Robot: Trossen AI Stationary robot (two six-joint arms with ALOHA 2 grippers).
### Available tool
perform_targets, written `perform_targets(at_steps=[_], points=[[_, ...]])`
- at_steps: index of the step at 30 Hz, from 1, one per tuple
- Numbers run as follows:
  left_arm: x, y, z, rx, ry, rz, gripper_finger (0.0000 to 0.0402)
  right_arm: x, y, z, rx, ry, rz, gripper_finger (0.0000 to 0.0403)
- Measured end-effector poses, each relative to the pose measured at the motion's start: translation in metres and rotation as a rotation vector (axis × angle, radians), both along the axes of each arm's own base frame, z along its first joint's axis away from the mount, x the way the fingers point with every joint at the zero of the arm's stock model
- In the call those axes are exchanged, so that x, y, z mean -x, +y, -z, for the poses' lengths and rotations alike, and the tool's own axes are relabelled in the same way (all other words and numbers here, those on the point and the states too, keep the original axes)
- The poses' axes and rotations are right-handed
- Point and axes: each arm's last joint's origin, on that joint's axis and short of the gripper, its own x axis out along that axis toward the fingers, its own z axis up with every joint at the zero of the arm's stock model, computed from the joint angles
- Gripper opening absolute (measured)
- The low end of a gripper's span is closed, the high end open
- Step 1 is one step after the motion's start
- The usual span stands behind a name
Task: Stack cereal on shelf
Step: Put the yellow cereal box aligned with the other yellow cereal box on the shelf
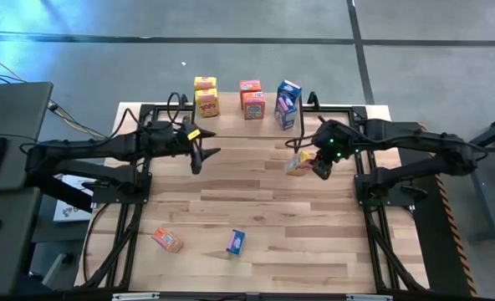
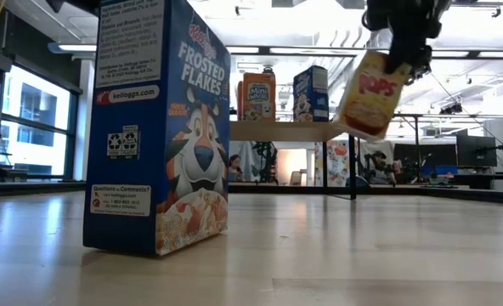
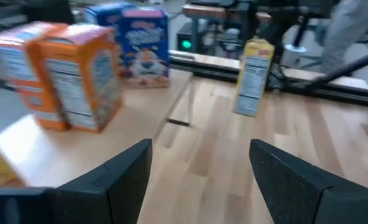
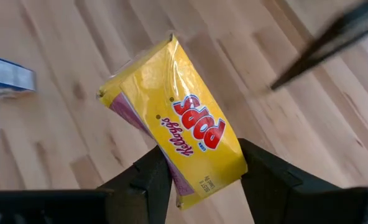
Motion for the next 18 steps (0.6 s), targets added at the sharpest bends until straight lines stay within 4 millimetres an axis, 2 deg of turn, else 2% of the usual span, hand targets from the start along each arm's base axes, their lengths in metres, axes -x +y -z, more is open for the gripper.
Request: perform_targets(at_steps=[7, 18], points=[[-0.015, -0.006, 0.007, 0.008, 0.000, 0.051, 0.0262, -0.025, 0.008, 0.004, -0.019, -0.074, -0.071, 0.0158], [-0.041, -0.023, 0.022, 0.008, 0.009, 0.135, 0.0262, -0.063, 0.008, 0.014, -0.040, -0.193, -0.115, 0.0158]])
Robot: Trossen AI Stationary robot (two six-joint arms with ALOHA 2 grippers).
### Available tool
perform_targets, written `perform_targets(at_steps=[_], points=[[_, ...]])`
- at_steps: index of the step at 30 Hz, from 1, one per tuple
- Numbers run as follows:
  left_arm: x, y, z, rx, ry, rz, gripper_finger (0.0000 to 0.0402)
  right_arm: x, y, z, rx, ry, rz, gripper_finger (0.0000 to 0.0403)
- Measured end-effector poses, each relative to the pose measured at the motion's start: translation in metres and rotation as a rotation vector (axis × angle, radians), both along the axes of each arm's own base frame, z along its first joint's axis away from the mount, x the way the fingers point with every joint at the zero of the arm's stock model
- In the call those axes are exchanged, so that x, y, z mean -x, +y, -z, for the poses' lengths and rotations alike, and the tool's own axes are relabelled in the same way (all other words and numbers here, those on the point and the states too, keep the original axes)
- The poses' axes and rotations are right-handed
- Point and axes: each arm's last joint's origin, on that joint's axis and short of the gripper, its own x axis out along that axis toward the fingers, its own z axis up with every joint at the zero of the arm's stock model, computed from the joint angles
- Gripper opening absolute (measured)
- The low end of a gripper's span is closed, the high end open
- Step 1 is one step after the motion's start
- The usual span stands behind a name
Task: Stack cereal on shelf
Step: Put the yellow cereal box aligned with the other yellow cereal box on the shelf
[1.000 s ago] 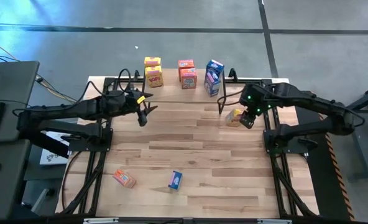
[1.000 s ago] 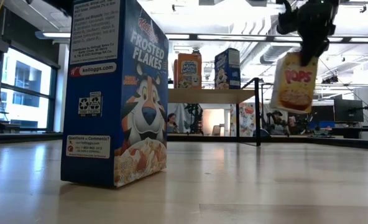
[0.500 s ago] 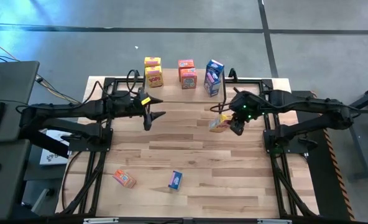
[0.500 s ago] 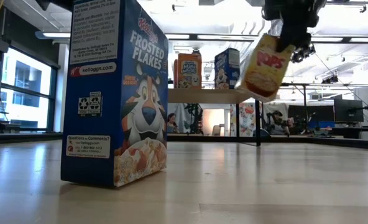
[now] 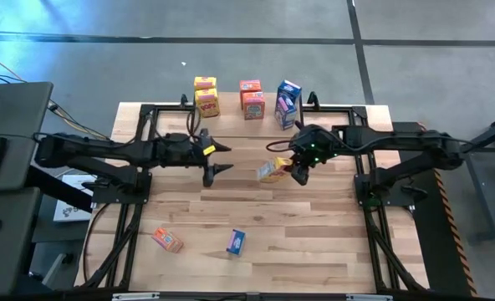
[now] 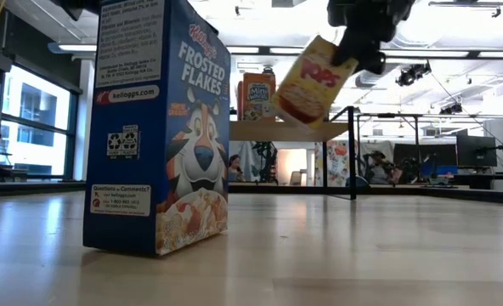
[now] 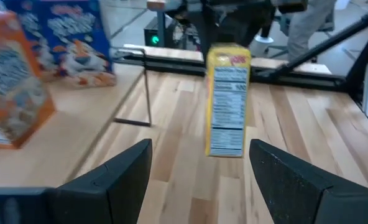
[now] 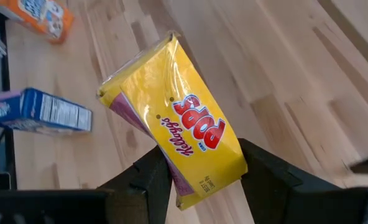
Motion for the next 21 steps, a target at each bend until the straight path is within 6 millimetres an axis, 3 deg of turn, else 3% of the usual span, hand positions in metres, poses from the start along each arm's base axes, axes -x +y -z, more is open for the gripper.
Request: perform_targets(at_steps=[9, 21], points=[[-0.019, -0.012, 0.014, 0.024, 0.006, 0.043, 0.0262, -0.019, -0.002, 0.000, 0.014, -0.107, 0.001, 0.0158], [-0.046, -0.016, 0.007, 0.019, 0.014, 0.057, 0.0262, -0.024, -0.003, -0.003, 0.021, -0.169, 0.001, 0.0158]])
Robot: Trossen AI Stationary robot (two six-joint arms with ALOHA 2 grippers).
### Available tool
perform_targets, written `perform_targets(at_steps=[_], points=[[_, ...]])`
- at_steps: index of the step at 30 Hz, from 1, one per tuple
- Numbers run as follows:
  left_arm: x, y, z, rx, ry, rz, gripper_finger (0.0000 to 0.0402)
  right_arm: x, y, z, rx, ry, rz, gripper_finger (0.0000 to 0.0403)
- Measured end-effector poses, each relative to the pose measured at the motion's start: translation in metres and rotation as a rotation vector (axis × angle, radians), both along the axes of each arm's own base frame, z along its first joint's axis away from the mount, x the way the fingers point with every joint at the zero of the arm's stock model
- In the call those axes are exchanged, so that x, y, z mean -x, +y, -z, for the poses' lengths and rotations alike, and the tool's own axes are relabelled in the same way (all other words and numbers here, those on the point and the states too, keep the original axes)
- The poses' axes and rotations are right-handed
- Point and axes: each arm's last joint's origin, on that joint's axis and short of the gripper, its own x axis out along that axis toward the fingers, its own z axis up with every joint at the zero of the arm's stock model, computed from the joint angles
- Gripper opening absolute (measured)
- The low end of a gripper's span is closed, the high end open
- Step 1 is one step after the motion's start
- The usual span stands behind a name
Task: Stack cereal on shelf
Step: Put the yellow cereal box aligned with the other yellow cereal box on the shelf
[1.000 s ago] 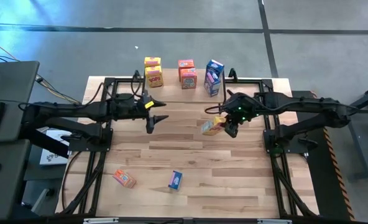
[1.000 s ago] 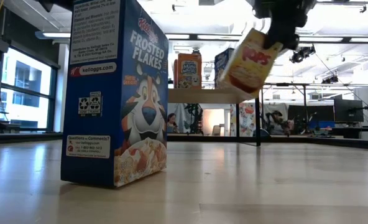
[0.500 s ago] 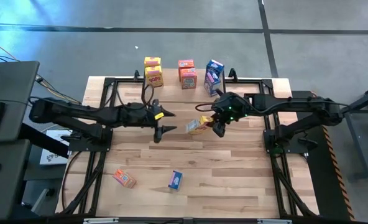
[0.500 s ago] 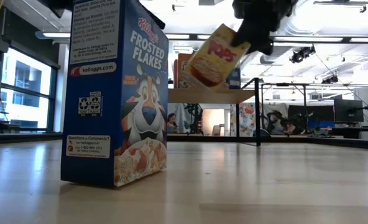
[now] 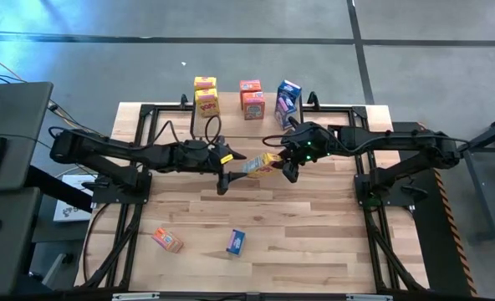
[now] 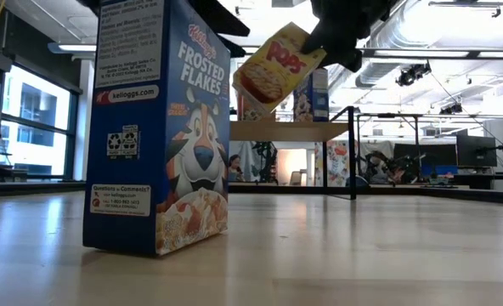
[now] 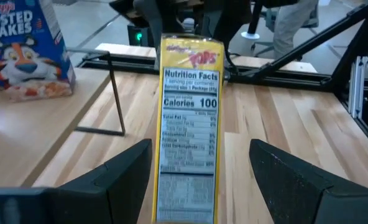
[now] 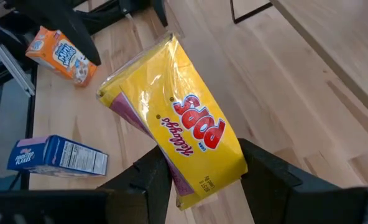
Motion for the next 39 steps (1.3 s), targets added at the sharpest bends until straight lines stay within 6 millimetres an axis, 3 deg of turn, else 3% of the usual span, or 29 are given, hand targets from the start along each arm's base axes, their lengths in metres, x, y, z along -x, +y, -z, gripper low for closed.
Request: perform_targets(at_steps=[11, 26, 39], points=[[-0.023, 0.001, 0.000, -0.014, 0.016, -0.003, 0.0262, -0.001, 0.000, -0.001, 0.016, -0.014, -0.013, 0.0158], [-0.024, 0.008, 0.004, 0.003, 0.039, -0.082, 0.0259, -0.003, 0.000, -0.004, 0.008, -0.047, -0.033, 0.0158], [-0.024, 0.008, 0.004, -0.010, 0.044, -0.044, 0.0179, -0.004, 0.000, -0.005, 0.003, -0.066, -0.034, 0.0158]])
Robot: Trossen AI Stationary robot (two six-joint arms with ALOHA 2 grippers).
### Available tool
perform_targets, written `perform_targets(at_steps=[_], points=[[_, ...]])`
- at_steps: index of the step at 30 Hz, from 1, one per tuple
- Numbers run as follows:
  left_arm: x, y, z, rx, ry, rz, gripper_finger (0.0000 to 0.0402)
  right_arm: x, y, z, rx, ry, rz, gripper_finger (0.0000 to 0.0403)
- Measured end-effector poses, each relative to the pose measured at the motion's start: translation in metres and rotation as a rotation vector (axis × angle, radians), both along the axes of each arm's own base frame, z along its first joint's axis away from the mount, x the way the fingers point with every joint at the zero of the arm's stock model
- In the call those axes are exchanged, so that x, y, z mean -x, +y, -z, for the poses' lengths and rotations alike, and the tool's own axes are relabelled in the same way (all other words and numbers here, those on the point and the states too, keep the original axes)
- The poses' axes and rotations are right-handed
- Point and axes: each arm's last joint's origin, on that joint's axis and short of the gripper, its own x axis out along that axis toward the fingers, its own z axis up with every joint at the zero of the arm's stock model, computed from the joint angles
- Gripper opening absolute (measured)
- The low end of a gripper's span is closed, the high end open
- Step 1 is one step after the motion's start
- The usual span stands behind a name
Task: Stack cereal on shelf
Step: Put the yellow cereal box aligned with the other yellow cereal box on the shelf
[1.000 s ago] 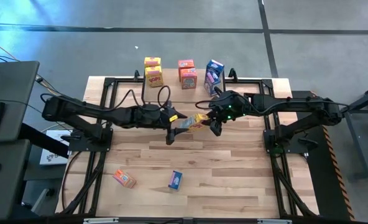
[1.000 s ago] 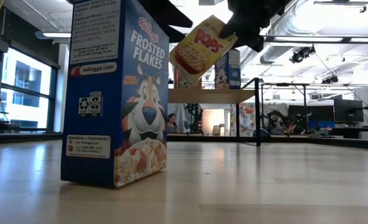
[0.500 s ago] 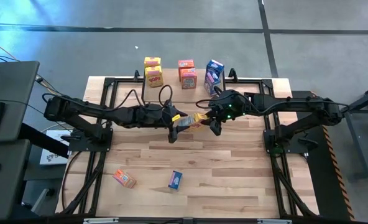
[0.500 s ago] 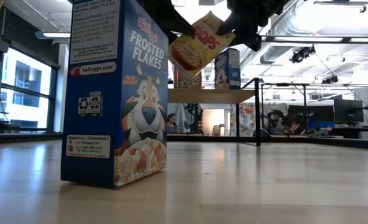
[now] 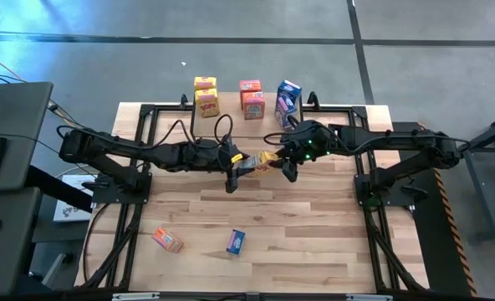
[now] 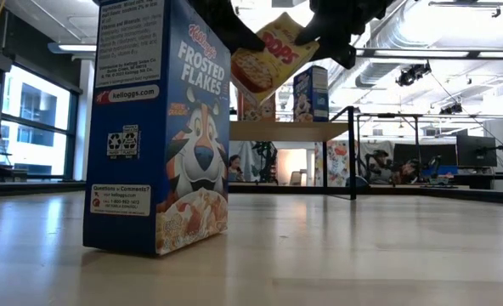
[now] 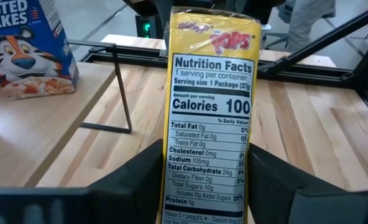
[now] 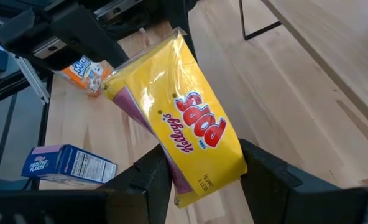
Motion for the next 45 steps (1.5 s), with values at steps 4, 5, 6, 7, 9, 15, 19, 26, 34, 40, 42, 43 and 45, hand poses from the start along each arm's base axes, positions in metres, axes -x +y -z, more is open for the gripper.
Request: perform_targets(at_steps=[4, 5, 6, 7, 9, 15, 19, 26, 34, 40, 42, 43, 45], points=[[0.0000, -0.0003, 0.0002, 0.010, 0.001, 0.010, 0.0162, 0.0000, 0.0005, 0.0000, -0.006, 0.000, -0.008, 0.0158], [0.0000, -0.0003, 0.0002, 0.010, 0.001, 0.011, 0.0159, 0.0000, 0.0005, 0.0000, -0.006, 0.000, -0.008, 0.0158], [0.0000, -0.0004, 0.0002, 0.011, 0.001, 0.012, 0.0157, 0.0000, 0.0005, 0.0000, -0.006, 0.000, -0.008, 0.0158], [0.0000, -0.0004, 0.0002, 0.011, 0.001, 0.013, 0.0154, 0.0000, 0.0005, 0.0000, -0.006, 0.000, -0.008, 0.0158], [0.0000, -0.0004, 0.0002, 0.011, 0.001, 0.013, 0.0152, 0.0001, 0.0005, -0.0001, -0.006, -0.001, -0.008, 0.0158], [0.0000, -0.0005, 0.0001, 0.018, 0.000, 0.014, 0.0150, 0.0001, 0.0004, -0.0003, -0.001, -0.003, -0.009, 0.0158], [0.0000, -0.0005, 0.0000, 0.023, -0.002, 0.013, 0.0150, -0.0001, 0.0007, -0.0006, -0.006, -0.006, -0.020, 0.0158], [-0.0001, -0.0010, -0.0004, 0.028, -0.006, 0.019, 0.0150, -0.0003, 0.0012, -0.0010, -0.028, -0.012, -0.041, 0.0161], [-0.0003, -0.0011, -0.0012, 0.024, -0.014, 0.021, 0.0150, -0.0010, 0.0019, -0.0037, 0.023, -0.044, -0.093, 0.0197], [-0.0005, -0.0016, -0.0010, 0.034, -0.013, 0.045, 0.0149, -0.0016, 0.0026, -0.0046, 0.016, -0.057, -0.109, 0.0223], [-0.0005, -0.0017, -0.0010, 0.035, -0.013, 0.049, 0.0149, -0.0016, 0.0028, -0.0047, 0.009, -0.059, -0.119, 0.0228], [-0.0004, -0.0017, -0.0009, 0.035, -0.012, 0.049, 0.0149, -0.0016, 0.0030, -0.0048, 0.004, -0.060, -0.125, 0.0230], [0.0013, -0.0020, -0.0028, 0.033, -0.012, 0.054, 0.0149, -0.0018, 0.0029, -0.0052, -0.011, -0.065, -0.131, 0.0232]])
